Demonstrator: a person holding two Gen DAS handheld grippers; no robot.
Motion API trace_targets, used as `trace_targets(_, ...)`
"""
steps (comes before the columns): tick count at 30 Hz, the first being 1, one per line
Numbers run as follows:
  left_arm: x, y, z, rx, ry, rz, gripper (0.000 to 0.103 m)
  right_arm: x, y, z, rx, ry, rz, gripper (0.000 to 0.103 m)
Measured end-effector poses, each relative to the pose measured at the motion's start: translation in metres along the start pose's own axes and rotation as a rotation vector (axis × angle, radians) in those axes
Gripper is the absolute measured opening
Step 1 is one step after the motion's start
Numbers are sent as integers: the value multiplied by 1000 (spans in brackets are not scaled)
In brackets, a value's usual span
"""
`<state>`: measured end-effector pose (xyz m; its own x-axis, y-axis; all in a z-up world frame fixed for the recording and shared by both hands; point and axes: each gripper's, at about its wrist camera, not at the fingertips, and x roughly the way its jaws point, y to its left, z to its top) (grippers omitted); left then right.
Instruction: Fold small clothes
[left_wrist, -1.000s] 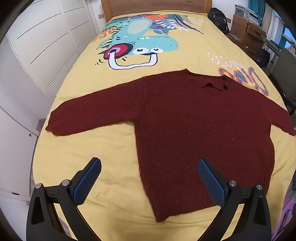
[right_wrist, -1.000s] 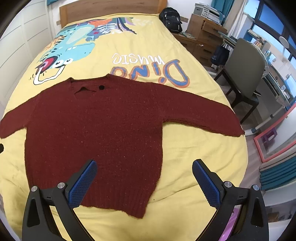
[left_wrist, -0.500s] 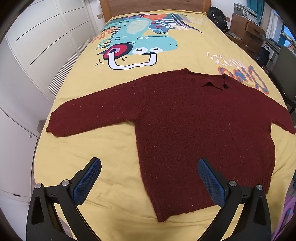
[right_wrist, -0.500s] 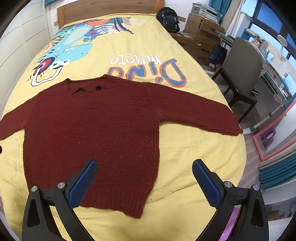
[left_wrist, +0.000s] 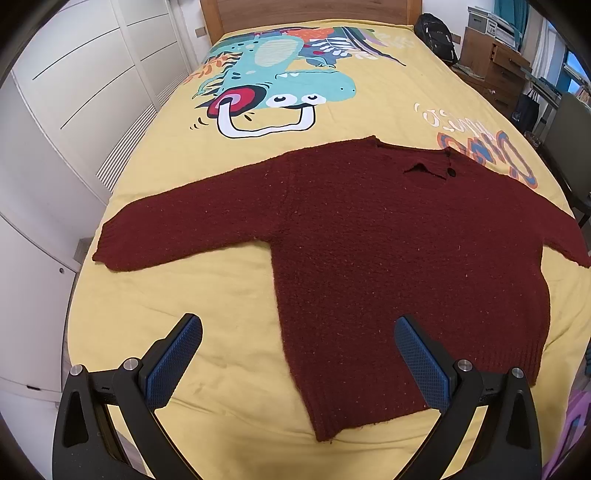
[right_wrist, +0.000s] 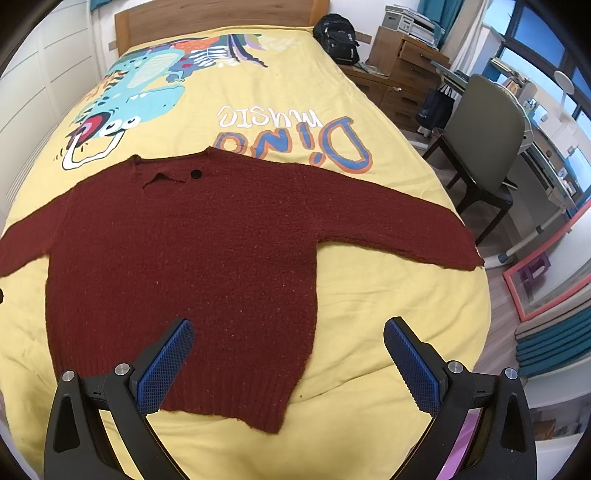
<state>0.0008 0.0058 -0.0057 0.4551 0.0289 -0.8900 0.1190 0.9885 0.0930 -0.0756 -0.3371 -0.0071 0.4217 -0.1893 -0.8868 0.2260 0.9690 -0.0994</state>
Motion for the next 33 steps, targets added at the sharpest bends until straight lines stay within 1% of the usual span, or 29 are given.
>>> trace_targets(33, 5, 0, -4, 10, 15, -8, 102, 1, 7, -2, -29, 16, 4, 102)
